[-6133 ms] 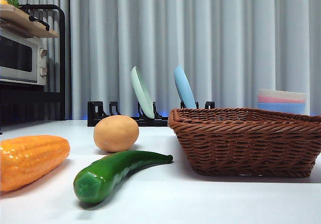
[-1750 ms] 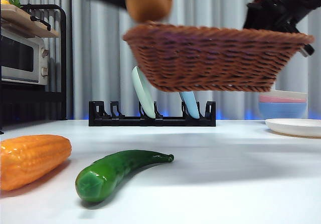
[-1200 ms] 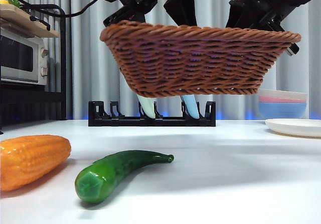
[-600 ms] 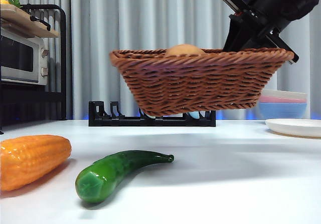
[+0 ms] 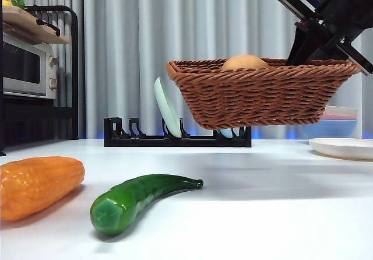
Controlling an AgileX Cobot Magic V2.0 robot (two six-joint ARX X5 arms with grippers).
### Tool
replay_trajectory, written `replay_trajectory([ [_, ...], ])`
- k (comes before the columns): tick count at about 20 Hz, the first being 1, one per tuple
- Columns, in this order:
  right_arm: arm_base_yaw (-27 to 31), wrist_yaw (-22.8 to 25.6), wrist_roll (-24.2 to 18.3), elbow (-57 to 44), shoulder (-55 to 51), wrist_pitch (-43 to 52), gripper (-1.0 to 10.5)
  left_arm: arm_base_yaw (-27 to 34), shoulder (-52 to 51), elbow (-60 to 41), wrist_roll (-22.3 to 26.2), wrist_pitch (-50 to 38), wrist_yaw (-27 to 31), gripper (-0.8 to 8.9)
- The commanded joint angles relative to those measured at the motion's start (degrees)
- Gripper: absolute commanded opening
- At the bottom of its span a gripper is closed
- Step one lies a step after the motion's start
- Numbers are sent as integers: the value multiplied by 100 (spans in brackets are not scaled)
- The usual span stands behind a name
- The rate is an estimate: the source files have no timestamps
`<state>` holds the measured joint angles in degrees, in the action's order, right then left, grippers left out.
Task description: Pick up the basket,pick up the corn from the table,pick up the potato from the table,pick up the cucumber from the table,put all items into the basket
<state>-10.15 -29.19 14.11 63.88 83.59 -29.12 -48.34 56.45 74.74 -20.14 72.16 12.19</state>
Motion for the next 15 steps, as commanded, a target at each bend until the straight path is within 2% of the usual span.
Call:
replay_trajectory([
  [1,2,-87,-9,59,17,101,-17,0,57,-1047,-529,-772,33,593],
  [3,2,-87,-7,59,17,98,-17,7,227,-1840,-693,-1558,26,593],
  [7,2,-90,-7,59,17,96,-17,295,857,-2809,-839,-2437,24,593],
  [11,2,-87,-7,59,17,96,-17,752,1425,-3211,-800,-3464,-420,592],
  [15,2,-87,-9,59,17,96,-17,1036,1987,-3228,-533,-3840,-595,570],
])
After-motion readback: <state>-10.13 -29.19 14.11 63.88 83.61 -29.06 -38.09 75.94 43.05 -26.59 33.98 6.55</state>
